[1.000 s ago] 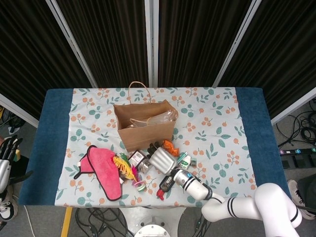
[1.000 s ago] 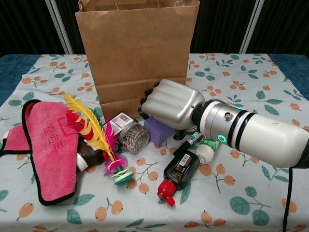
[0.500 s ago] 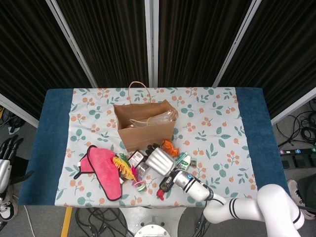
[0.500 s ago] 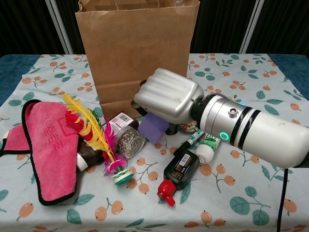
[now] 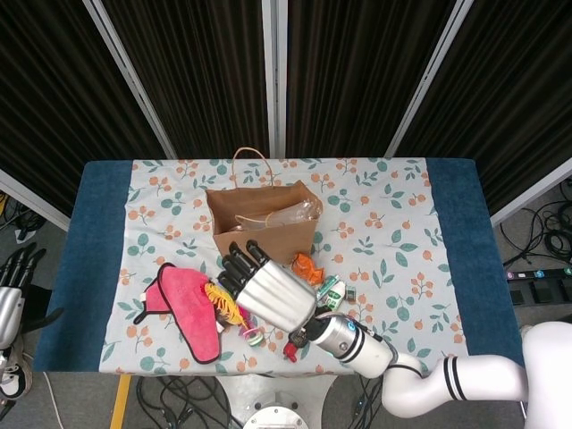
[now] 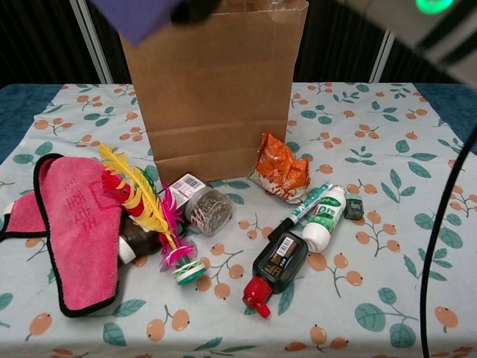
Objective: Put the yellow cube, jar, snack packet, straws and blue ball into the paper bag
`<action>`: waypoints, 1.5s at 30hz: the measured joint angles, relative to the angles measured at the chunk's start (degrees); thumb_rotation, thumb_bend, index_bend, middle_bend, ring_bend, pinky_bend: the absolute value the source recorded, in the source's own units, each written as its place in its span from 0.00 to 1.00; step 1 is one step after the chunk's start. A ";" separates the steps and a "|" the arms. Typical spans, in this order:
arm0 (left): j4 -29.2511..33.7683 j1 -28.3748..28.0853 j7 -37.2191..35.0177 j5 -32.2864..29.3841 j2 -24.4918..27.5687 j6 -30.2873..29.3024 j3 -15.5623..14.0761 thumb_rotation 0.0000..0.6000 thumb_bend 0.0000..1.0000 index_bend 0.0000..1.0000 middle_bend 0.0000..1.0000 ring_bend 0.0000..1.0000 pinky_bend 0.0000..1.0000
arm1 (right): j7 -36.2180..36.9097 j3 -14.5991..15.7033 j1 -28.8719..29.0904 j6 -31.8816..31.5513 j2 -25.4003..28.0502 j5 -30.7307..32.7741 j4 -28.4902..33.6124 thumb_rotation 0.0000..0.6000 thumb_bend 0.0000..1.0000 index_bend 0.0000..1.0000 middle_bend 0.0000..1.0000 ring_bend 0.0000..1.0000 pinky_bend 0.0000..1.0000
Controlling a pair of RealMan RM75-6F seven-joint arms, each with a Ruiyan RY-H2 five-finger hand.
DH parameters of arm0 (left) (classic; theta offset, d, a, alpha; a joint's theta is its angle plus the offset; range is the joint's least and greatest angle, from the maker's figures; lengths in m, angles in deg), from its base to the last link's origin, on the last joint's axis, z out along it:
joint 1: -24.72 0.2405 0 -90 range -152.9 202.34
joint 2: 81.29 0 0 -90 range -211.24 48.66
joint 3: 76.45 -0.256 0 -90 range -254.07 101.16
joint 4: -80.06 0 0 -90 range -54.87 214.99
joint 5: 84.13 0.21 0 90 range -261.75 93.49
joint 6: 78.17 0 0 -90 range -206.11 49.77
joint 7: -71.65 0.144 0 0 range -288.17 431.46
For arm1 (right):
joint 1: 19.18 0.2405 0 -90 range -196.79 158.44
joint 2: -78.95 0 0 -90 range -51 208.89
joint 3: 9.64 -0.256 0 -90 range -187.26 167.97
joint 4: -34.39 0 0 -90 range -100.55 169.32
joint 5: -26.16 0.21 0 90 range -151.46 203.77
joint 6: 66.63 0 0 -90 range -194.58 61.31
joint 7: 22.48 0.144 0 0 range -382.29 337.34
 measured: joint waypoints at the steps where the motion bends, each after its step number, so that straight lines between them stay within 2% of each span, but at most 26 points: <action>1: 0.09 -0.03 0.08 -0.03 0.06 0.02 0.04 1.00 0.10 0.08 0.14 0.06 0.20 | 0.05 -2.25 0.64 -0.69 0.30 -0.44 -0.07 1.00 0.08 0.68 0.43 0.31 0.45; 5: 0.26 -0.18 0.21 -0.15 0.14 0.27 0.12 1.00 0.10 0.08 0.14 0.06 0.20 | 0.89 -8.90 2.93 -2.65 0.06 -0.32 -3.31 1.00 0.10 0.68 0.44 0.31 0.45; 7: 0.28 -0.29 0.23 -0.16 0.09 0.45 0.11 1.00 0.10 0.08 0.14 0.06 0.20 | 1.01 -10.68 3.86 -2.93 -0.60 1.27 -6.34 1.00 0.10 0.68 0.44 0.31 0.45; 10: 0.29 -0.38 0.20 -0.16 -0.01 0.56 0.10 1.00 0.10 0.08 0.14 0.06 0.20 | 0.37 -11.69 4.65 -2.81 -1.97 5.45 -10.43 1.00 0.10 0.68 0.44 0.31 0.45; 16: 0.03 -0.29 -0.11 -0.43 0.10 0.78 0.04 1.00 0.10 0.08 0.14 0.06 0.20 | -0.17 -12.37 5.55 -2.77 -6.46 13.93 -17.86 1.00 0.10 0.68 0.44 0.31 0.44; 24: -0.24 -0.38 -0.33 -0.63 -0.02 0.98 0.14 1.00 0.10 0.08 0.14 0.06 0.20 | 1.93 -12.87 6.44 -1.68 -10.93 22.95 -23.18 1.00 0.09 0.67 0.44 0.30 0.44; 26: -0.27 -0.38 -0.44 -0.70 0.00 1.03 0.16 1.00 0.10 0.08 0.14 0.06 0.20 | 2.33 -12.84 6.55 -1.18 -11.40 24.82 -23.51 1.00 0.08 0.64 0.43 0.28 0.42; 30: -0.27 -0.40 -0.50 -0.76 0.05 1.12 0.17 1.00 0.10 0.08 0.14 0.06 0.20 | 2.63 -12.60 6.55 0.15 -11.02 27.76 -22.59 1.00 0.00 0.49 0.37 0.22 0.34; 37: 0.31 -0.63 -0.04 -0.48 0.11 1.12 0.17 1.00 0.10 0.08 0.14 0.06 0.20 | 4.33 -11.82 5.97 1.56 -7.76 29.95 -18.59 1.00 0.00 0.28 0.28 0.14 0.27; 40: 0.66 -0.68 0.29 -0.38 0.19 1.04 0.17 1.00 0.10 0.08 0.14 0.06 0.20 | 4.64 -11.51 5.82 1.67 -6.75 30.61 -17.61 1.00 0.00 0.23 0.26 0.12 0.25; 45: 1.17 -0.70 0.81 -0.39 0.40 0.98 0.20 1.00 0.10 0.08 0.14 0.06 0.20 | 5.17 -11.39 5.62 0.73 -5.57 30.81 -16.03 1.00 0.00 0.23 0.25 0.12 0.25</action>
